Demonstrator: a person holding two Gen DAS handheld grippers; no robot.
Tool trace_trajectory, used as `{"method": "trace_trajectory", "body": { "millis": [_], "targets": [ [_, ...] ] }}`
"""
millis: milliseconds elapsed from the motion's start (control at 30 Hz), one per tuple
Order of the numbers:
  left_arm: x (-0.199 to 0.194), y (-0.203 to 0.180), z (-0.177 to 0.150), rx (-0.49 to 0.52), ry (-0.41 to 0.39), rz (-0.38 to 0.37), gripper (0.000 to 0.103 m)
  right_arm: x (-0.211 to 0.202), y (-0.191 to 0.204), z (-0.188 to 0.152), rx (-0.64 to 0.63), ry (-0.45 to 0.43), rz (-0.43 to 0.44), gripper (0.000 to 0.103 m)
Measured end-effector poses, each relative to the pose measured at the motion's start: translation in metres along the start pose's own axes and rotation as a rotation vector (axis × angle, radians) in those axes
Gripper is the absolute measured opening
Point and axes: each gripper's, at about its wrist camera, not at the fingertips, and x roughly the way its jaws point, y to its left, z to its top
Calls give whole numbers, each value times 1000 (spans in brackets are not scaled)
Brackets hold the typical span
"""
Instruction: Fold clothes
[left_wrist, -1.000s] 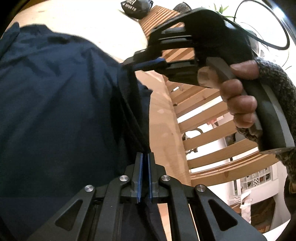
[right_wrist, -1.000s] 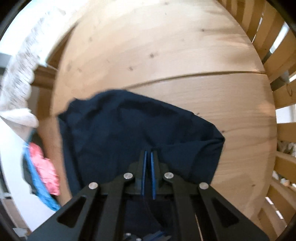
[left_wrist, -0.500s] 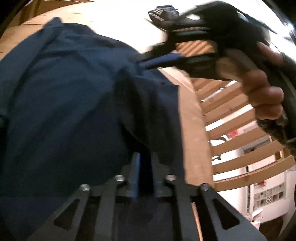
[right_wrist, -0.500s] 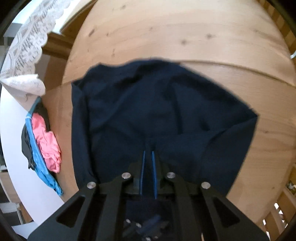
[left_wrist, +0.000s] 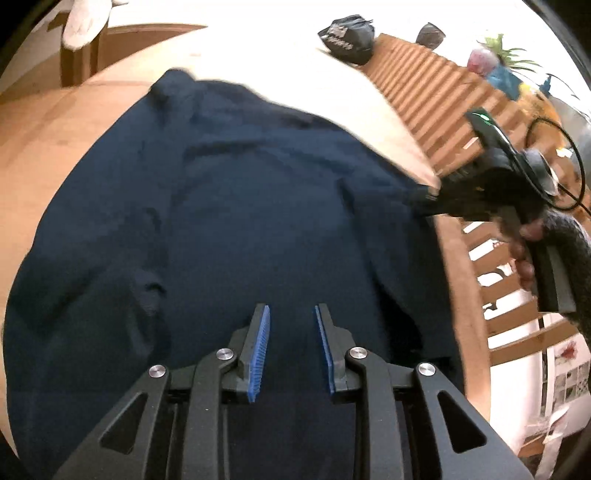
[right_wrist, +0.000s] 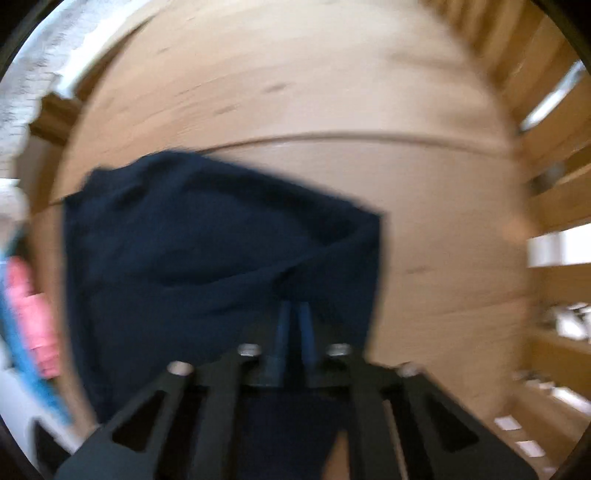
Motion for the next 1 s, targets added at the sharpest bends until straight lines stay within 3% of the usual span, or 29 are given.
{"method": "trace_trajectory", "body": {
  "millis": [100,167,333,433,567,700,900,1000],
  "targets": [
    [2,-5,-2,31,-5,14,24,-1,-1,8,-17,10,12,1],
    [2,-9,-5,53,0,6,24,-13,10,8,-70,-26,1,7],
    [-15,-19,-18,105,22,-51,24,-31,23,-15,-110,-14,94,13],
    [-37,-32,-38,163,50,-91,24,-7,26,-31,-188,54,-36,14],
    [-75,-43,-68,229,79,-151,24,-9,18,-35,-194,13,-98,15],
    [-114,-46,-104,348,97,-165,24,-44,20,-50,-203,-75,-37,15],
    [-135,-46,-154,448,138,-259,24,-113,49,-110,-286,-236,-17,16],
    [-145,-53,-180,507,136,-309,24,-143,66,-150,-287,-309,-14,25]
  ]
}}
